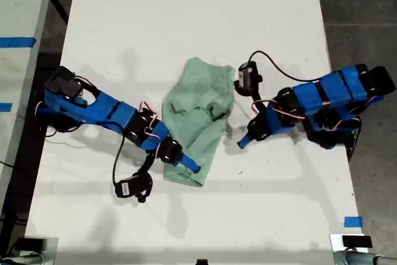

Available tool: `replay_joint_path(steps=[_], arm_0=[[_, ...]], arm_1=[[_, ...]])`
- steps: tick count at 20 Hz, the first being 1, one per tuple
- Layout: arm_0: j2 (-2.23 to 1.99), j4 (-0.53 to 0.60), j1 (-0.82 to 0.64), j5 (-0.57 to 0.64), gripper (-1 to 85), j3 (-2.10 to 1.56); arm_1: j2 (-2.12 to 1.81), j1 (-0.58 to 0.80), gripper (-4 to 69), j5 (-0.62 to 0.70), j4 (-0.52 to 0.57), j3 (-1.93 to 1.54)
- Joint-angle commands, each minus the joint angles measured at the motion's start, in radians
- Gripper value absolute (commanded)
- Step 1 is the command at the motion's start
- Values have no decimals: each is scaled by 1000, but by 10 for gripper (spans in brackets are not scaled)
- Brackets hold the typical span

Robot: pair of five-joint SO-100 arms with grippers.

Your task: Fold tshirt

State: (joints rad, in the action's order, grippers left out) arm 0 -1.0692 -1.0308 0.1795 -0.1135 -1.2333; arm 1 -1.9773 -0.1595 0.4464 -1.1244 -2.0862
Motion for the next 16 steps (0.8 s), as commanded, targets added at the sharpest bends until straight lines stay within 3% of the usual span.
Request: replay_joint_path(steps=[1,5,8,13,16], arm_0=[[-115,-77,0,2,338,51],[-336,-186,31,-34,333,-92],[-491,-192,58,-80,327,-258],[-816,115,81,-164,316,-736],[-885,167,69,-239,309,-864]], arm_1=[[-69,-20,218,-9,20,18],[-8,-60,221,-23,-28,137],[160,-107,224,-52,-69,344],[479,-170,225,-78,-135,744],[650,-187,225,-83,-172,973]])
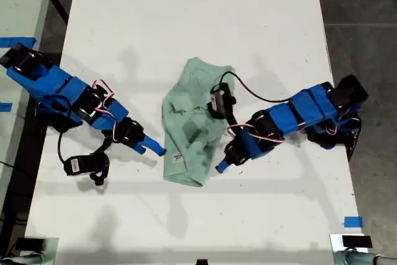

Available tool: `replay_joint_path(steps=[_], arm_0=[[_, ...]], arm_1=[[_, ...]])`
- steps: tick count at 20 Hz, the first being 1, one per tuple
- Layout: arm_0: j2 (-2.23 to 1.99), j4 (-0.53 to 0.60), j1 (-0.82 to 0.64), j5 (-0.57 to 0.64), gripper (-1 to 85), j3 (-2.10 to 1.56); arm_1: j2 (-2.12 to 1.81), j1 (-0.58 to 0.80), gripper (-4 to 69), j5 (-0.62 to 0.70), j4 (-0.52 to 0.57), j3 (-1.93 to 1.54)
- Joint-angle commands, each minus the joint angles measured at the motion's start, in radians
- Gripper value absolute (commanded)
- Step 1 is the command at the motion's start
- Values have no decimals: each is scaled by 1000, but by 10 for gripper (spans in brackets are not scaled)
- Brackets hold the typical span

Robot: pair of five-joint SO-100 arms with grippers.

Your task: Fold tshirt

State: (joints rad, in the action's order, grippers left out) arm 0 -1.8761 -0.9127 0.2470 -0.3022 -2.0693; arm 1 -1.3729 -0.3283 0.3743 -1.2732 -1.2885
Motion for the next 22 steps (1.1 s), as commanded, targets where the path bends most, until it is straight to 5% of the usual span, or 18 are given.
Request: replay_joint_path(steps=[1,12,22], arm_0=[[-78,52,-9,-60,306,-34],[80,48,-54,-137,300,63],[356,35,-84,-153,305,265]], arm_1=[[100,-20,225,-9,-35,249],[314,8,219,-115,-81,508],[433,34,235,-178,-12,560]])
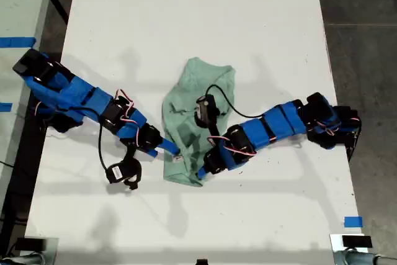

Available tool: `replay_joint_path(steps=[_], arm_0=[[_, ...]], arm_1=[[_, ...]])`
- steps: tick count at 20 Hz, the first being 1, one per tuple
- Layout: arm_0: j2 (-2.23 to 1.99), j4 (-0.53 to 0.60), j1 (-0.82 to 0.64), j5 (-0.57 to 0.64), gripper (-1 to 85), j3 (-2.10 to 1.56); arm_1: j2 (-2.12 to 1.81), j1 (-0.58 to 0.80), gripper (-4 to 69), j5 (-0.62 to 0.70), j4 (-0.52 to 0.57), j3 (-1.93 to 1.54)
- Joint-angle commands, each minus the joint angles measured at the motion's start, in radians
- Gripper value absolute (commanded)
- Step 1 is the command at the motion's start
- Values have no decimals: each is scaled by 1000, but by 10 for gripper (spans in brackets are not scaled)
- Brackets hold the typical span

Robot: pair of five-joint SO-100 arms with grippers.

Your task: Fold tshirt

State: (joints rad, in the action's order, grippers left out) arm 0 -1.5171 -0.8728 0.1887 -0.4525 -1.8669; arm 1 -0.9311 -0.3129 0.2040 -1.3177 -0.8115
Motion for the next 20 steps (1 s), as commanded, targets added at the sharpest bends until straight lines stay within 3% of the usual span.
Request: replay_joint_path(steps=[1,12,16,20], arm_0=[[9,-9,-26,-3,305,63],[247,107,48,5,261,170],[377,41,57,25,265,322],[423,-17,48,46,202,388]], arm_1=[[3,21,231,-3,35,87],[118,32,228,29,87,123],[155,29,229,31,121,126],[204,23,222,28,155,133]])
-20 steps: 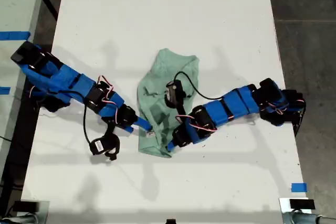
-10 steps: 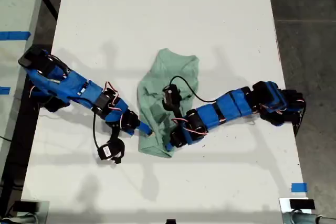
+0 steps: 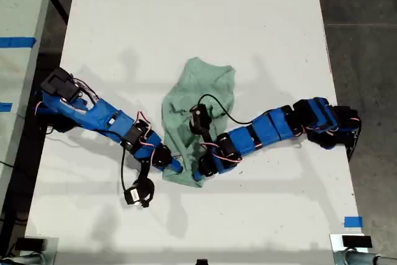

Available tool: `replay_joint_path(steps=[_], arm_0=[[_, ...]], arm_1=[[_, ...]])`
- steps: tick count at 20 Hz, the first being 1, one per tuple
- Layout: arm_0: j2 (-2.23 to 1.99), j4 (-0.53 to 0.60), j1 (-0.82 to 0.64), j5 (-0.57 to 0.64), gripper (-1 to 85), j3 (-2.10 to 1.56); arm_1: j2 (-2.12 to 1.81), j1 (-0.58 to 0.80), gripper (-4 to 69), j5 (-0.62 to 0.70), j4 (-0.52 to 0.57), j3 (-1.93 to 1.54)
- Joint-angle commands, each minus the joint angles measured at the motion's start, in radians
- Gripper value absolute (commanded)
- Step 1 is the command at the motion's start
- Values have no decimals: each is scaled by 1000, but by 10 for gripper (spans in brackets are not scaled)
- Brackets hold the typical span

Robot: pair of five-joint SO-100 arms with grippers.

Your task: Fold tshirt

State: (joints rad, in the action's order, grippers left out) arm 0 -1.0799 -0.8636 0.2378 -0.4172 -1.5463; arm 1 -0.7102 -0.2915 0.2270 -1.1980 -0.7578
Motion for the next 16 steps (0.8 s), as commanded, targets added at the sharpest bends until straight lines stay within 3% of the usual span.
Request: replay_joint_path(steps=[1,7,10,14,16], arm_0=[[-17,-40,-6,15,203,67],[-15,-57,14,8,117,75],[26,-2,17,-3,1,75],[17,-6,35,-37,1,91],[-2,-17,74,-48,1,132]], arm_1=[[-11,0,222,2,38,80],[-6,-8,218,-8,38,80],[6,-9,98,3,49,80],[14,-21,-11,9,87,80],[-8,-43,-11,20,92,80]])
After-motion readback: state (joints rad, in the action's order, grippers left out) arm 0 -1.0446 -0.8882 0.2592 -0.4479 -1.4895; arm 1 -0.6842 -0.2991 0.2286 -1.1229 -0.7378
